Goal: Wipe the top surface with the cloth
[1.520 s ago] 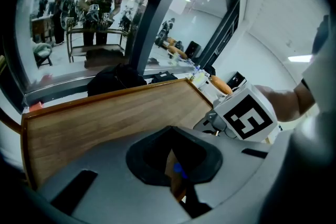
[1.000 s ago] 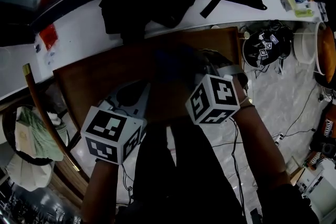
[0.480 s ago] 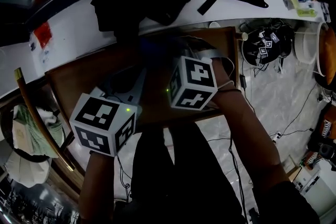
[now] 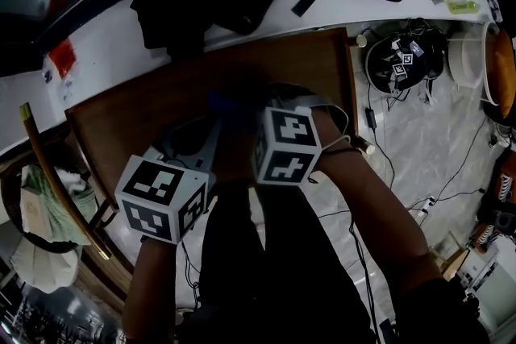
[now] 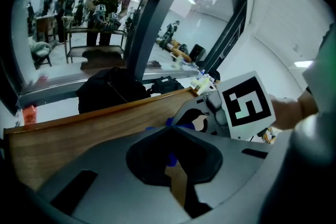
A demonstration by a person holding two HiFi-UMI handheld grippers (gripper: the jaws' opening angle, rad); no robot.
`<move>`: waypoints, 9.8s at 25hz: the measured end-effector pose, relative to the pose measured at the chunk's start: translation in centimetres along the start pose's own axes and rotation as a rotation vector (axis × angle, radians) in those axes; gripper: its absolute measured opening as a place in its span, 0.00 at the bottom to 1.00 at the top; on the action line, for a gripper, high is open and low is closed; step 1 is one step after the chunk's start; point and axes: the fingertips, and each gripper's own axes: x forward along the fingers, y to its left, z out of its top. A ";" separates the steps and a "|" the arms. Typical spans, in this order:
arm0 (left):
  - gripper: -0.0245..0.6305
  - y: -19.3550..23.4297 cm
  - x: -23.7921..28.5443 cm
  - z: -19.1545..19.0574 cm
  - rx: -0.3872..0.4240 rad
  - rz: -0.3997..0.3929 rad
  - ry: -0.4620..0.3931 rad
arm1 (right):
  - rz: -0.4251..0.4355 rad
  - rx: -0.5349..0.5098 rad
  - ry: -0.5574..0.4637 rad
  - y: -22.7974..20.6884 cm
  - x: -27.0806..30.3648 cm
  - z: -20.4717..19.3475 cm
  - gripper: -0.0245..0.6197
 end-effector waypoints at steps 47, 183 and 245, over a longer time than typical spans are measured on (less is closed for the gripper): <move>0.05 -1.0 3.6 5.6 0.011 0.008 -0.073 | -0.275 -0.105 -0.065 -9.0 -4.7 -2.4 0.18; 0.05 -8.4 9.5 10.3 0.160 -0.076 -0.090 | -0.334 -0.043 0.072 -12.6 -7.4 -12.2 0.18; 0.05 -18.0 -32.1 4.9 0.362 -0.329 -0.698 | -0.049 0.502 -1.253 13.7 -39.1 10.8 0.17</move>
